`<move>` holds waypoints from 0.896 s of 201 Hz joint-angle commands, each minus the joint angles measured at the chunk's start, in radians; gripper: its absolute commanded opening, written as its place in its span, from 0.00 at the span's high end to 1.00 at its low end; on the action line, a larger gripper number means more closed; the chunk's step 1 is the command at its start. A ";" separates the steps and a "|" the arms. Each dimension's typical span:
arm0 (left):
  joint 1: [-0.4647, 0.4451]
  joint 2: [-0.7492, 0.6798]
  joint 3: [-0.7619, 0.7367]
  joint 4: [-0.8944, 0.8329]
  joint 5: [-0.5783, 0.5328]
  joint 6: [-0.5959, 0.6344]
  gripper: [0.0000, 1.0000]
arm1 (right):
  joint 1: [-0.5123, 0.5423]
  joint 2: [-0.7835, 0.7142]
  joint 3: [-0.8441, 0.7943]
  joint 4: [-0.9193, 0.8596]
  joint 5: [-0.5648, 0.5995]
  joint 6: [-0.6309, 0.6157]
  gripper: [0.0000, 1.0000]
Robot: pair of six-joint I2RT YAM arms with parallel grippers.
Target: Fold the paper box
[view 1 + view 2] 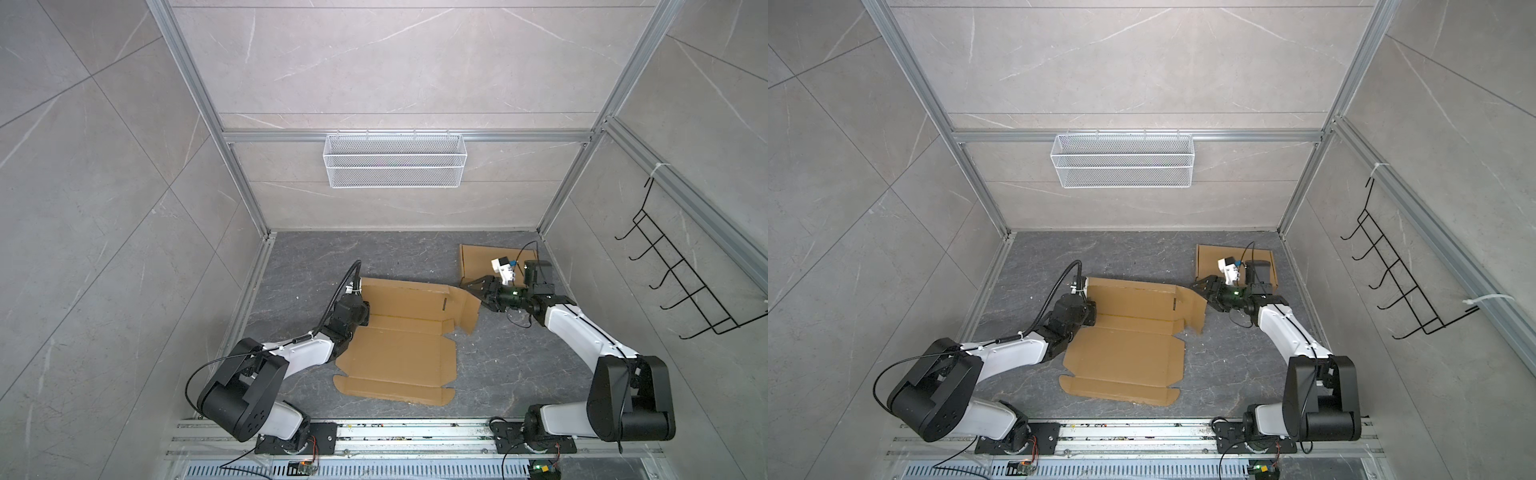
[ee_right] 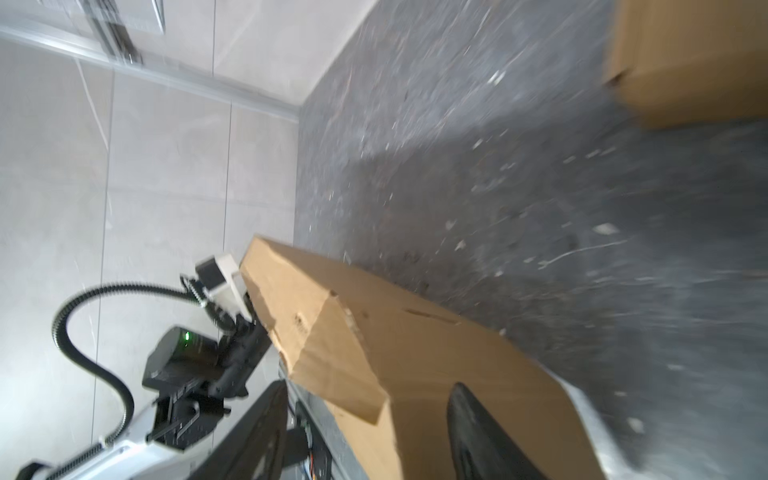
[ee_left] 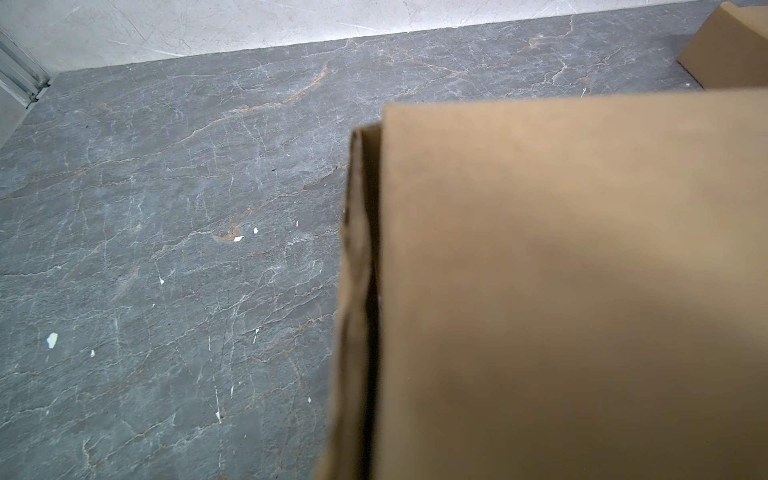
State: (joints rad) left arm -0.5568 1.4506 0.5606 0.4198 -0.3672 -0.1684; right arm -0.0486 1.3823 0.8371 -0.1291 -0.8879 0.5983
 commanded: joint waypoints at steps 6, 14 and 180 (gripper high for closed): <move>-0.004 0.002 -0.009 0.013 -0.016 0.025 1.00 | -0.046 0.010 -0.010 -0.064 0.151 -0.074 0.41; -0.003 0.004 -0.008 0.014 -0.014 0.025 1.00 | -0.047 0.025 -0.010 -0.073 0.199 -0.107 0.42; -0.005 0.010 0.004 0.005 -0.007 0.006 1.00 | 0.314 0.071 0.068 -0.224 0.377 -0.510 0.45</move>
State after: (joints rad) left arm -0.5568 1.4517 0.5606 0.4206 -0.3664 -0.1692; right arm 0.2504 1.4727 0.8932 -0.3481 -0.4751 0.1108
